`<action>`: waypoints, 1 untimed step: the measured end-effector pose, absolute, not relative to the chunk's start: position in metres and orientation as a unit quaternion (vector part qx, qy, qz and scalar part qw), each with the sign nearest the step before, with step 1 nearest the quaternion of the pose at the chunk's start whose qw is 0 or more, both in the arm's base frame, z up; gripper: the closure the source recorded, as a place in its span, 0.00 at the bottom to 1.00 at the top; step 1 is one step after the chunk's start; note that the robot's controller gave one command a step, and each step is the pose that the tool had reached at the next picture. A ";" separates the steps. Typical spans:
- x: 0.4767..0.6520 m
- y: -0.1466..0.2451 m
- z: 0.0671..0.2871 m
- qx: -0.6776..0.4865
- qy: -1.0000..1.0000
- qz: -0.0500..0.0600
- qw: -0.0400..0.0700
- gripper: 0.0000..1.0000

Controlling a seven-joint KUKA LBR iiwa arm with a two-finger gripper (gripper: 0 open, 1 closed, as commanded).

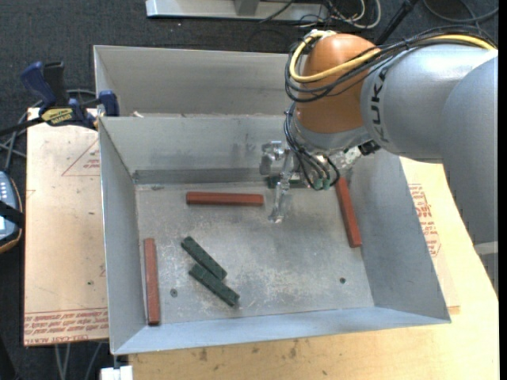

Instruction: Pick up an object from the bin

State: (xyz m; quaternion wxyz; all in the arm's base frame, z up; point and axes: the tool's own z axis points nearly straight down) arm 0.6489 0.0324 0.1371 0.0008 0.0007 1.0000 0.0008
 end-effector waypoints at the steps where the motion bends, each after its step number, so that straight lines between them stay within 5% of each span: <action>1: 0.649 0.032 0.137 0.001 1.000 0.001 0.001 0.00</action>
Offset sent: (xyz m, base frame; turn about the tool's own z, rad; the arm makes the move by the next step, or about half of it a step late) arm -0.0032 0.0286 -0.0671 -0.0397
